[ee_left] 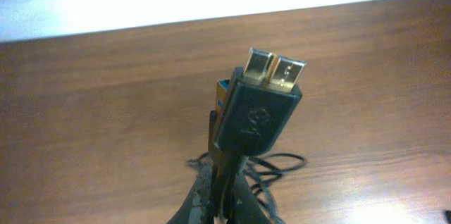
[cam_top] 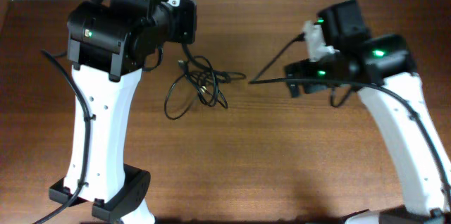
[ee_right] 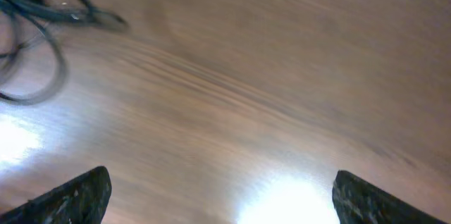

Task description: Untangle cables

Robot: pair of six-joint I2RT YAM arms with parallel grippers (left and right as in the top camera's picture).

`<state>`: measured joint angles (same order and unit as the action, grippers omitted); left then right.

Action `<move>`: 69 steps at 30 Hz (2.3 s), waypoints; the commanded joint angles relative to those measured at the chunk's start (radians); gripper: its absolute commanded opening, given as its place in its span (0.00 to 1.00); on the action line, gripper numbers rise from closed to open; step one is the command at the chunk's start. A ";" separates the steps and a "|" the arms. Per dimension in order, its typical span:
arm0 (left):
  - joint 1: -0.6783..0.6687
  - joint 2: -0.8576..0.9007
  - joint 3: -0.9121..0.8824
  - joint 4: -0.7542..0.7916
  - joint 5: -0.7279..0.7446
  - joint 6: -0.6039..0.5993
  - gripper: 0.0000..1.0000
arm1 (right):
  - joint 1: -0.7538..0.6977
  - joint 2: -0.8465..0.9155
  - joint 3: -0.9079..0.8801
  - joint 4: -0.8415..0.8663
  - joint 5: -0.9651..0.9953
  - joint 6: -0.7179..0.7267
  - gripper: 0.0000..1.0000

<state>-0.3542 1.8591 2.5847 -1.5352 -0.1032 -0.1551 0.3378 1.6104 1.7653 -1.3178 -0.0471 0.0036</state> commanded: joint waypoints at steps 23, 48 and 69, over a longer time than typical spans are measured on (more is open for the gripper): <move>0.174 -0.130 0.011 0.011 0.059 0.037 0.01 | 0.273 0.259 0.007 0.466 -0.021 -0.736 0.73; 0.184 -0.142 0.011 -0.016 -0.145 0.050 0.05 | -0.246 -0.106 0.069 0.422 -0.019 -0.151 0.04; 0.996 -0.071 0.008 -0.048 0.055 -0.035 0.00 | -1.122 0.042 0.066 0.335 -0.061 0.217 0.04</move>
<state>0.6121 1.7824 2.5843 -1.5970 0.0044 -0.1883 -0.7345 1.6394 1.8286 -0.9840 -0.2470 0.1314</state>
